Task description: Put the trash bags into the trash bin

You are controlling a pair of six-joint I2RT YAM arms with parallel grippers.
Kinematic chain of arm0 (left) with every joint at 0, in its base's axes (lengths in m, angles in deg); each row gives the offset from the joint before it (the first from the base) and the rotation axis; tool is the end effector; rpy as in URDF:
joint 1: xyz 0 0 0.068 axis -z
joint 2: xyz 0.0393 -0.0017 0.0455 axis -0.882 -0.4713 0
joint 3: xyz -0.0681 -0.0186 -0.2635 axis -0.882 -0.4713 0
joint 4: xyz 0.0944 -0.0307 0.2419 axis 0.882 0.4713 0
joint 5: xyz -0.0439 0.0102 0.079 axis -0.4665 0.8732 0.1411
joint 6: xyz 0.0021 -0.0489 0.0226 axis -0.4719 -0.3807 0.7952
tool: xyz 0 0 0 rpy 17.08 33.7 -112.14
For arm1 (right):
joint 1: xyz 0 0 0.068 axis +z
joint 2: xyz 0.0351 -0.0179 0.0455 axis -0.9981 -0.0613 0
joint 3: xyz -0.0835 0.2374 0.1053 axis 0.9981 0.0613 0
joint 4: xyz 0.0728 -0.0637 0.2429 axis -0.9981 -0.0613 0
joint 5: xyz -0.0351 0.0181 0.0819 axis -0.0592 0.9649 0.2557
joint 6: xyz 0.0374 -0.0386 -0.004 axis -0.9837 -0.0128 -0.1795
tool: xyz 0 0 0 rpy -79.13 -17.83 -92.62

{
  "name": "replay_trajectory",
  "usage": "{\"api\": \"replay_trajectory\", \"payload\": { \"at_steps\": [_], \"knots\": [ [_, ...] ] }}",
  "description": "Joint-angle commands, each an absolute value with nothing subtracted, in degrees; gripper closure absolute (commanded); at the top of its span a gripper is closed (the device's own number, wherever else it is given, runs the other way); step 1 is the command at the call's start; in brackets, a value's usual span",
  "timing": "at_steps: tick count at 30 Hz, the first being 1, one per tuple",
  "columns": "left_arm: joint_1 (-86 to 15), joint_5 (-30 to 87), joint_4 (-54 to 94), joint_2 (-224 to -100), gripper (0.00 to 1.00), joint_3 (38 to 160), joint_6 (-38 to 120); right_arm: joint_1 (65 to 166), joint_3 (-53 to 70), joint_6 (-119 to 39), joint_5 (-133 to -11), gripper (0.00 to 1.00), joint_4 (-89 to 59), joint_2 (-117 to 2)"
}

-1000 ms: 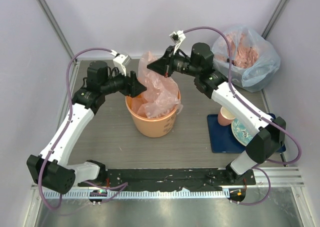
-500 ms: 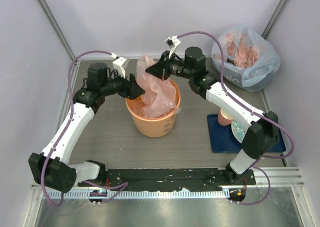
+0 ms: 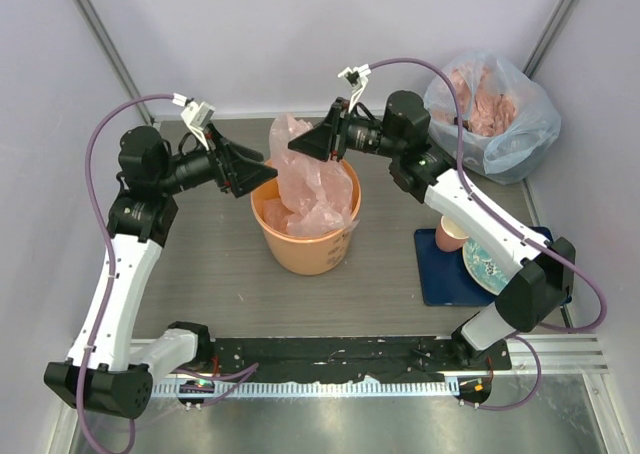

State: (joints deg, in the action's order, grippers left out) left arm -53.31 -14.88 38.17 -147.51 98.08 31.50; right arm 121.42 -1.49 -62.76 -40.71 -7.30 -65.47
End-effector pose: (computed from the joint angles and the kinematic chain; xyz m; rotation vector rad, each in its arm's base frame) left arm 0.2112 -0.0601 0.4376 0.5208 1.6825 -1.1279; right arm 0.2865 0.2272 0.4298 -0.6672 1.5542 1.3735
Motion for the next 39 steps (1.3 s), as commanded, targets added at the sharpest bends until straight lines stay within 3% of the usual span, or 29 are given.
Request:
{"api": "replay_trajectory", "payload": {
  "at_steps": [1,5,12,15,19,31,34,35,37,38,39],
  "knots": [
    [-52.92,-19.78,29.51,-147.4,0.26,97.57,25.72,121.82,-1.34,-66.34,-36.67,0.6,-4.04,-61.93],
    [-50.9,-19.61,27.57,-149.16,0.2,97.92,24.74,121.82,-1.69,-66.16,-34.91,0.48,-5.62,-61.49],
    [-46.86,-17.15,23.29,-150.39,0.16,96.78,22.13,121.73,-1.6,-64.85,-34.12,0.39,-9.31,-59.82],
    [-45.98,-16.27,20.04,-151.45,0.08,96.52,19.83,121.82,-1.86,-63.71,-34.21,0.3,-10.8,-58.68],
    [-44.49,-13.9,19.57,-152.94,0.05,97.31,20.61,121.38,-2.83,-61.42,-34.56,0.3,-13.35,-57.01],
    [-41.49,-11.96,17.99,-158.22,0.09,99.86,21.84,119.53,-1.77,-59.48,-36.49,0.35,-18.72,-53.93],
    [-41.58,-14.59,16.49,-158.13,0.33,99.77,21.49,119.1,-1.77,-59.48,-36.32,0.47,-18.98,-53.76],
    [-41.67,-15.21,17.89,-157.69,0.49,99.77,21.75,118.48,-1.6,-59.31,-36.41,0.54,-19.16,-53.58],
    [-42.28,-15.74,20.17,-155.51,0.62,99.68,21.84,117.87,-1.51,-57.99,-37.02,0.62,-21.17,-53.06],
    [-43.68,-15.91,23.75,-154.62,0.81,99.68,21.76,117.08,-1.42,-57.73,-36.93,0.67,-22.75,-52.88],
    [-44.65,-16.44,25.79,-153.66,0.88,99.42,21.67,116.55,-1.42,-57.46,-37.02,0.77,-23.63,-52.53]
  ]
}}
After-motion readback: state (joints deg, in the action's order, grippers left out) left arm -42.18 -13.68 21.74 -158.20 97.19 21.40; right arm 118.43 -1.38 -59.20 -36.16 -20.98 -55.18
